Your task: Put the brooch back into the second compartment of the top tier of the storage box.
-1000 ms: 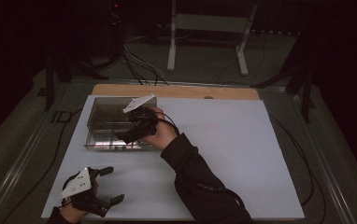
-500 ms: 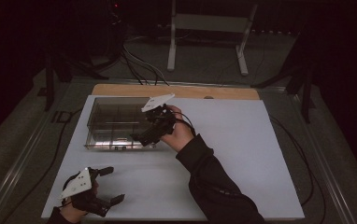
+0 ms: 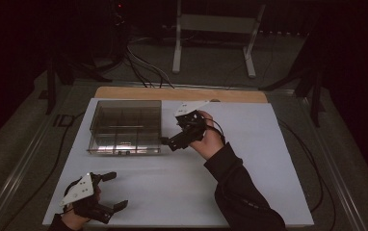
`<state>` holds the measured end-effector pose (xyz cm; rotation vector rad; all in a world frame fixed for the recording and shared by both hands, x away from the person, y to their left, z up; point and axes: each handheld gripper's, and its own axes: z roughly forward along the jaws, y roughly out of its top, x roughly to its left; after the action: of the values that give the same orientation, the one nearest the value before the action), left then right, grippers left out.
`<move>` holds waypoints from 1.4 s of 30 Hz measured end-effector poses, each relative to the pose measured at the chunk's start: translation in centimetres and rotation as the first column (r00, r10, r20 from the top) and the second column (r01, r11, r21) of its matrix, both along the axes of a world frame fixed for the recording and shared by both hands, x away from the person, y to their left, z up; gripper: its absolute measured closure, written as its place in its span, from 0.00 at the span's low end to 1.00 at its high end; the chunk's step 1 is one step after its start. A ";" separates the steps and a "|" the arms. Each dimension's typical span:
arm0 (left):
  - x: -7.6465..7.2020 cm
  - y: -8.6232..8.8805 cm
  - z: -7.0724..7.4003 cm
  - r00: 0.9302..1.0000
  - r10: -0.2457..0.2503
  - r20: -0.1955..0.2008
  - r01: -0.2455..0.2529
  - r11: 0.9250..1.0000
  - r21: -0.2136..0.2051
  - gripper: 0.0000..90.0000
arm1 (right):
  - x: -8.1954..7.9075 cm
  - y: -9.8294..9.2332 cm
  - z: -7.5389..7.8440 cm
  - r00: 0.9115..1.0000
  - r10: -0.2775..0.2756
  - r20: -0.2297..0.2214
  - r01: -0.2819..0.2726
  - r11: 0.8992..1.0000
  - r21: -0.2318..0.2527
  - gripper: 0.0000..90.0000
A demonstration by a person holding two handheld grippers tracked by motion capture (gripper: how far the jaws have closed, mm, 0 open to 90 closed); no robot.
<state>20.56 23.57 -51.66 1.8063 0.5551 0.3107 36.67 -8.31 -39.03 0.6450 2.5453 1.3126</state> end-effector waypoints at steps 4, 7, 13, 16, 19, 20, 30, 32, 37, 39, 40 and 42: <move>0.0 0.0 0.0 1.000 0.001 -0.002 -0.001 1.000 -0.002 0.01 | -0.3 -1.6 -0.7 0.999 -0.032 0.008 0.032 0.999 -0.002 0.00; 0.0 -0.1 0.0 1.000 -0.002 0.001 0.002 1.000 0.001 0.01 | -0.6 -2.8 -1.3 0.999 -0.052 0.004 0.052 0.999 0.007 0.00; 0.0 -0.2 0.1 1.000 -0.003 0.003 0.003 1.000 0.004 0.01 | -1.2 -5.2 -2.7 0.997 -0.076 -0.017 0.076 0.997 0.015 0.00; 0.0 -0.3 0.0 1.000 -0.003 0.000 0.003 1.000 0.005 0.01 | -1.7 -6.1 -3.6 0.996 -0.083 -0.014 0.083 0.996 0.025 0.00; 0.0 -0.2 0.0 1.000 -0.001 0.000 0.001 1.000 0.001 0.01 | -2.3 -7.2 -4.6 0.996 -0.089 -0.017 0.090 0.995 0.035 0.00; 0.0 -0.1 0.0 1.000 -0.001 0.001 0.001 1.000 -0.002 0.01 | -2.5 -7.5 -5.0 0.996 -0.092 -0.018 0.093 0.995 0.037 0.00; 0.1 -0.2 0.0 1.000 -0.003 -0.001 0.003 1.000 0.002 0.01 | -4.6 -10.8 -8.4 0.992 -0.110 -0.054 0.112 0.993 0.033 0.00; 0.1 -0.2 0.0 1.000 -0.002 -0.001 0.002 1.000 0.001 0.01 | -5.1 -11.4 -8.8 0.992 -0.116 -0.057 0.118 0.993 0.032 0.00; 0.1 -0.2 0.0 1.000 -0.003 -0.002 0.003 1.000 -0.002 0.01 | -6.5 -13.1 -9.6 0.989 -0.137 -0.052 0.140 0.989 0.038 0.00; 0.0 -0.2 0.0 1.000 -0.005 -0.001 0.005 1.000 0.005 0.01 | -7.0 -13.7 -9.8 0.988 -0.147 -0.055 0.150 0.988 0.040 0.00; 0.0 -0.2 0.0 1.000 -0.006 -0.001 0.006 1.000 0.003 0.01 | -7.3 -14.0 -10.0 0.987 -0.151 -0.054 0.154 0.987 0.039 0.00; 0.1 -0.2 0.0 1.000 -0.003 -0.001 0.003 1.000 0.000 0.01 | -7.9 -14.5 -10.3 0.985 -0.166 -0.040 0.168 0.985 0.037 0.00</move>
<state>20.62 23.41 -51.64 1.8078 0.5533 0.3076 28.76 -22.85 -49.33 0.8779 2.4367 1.3090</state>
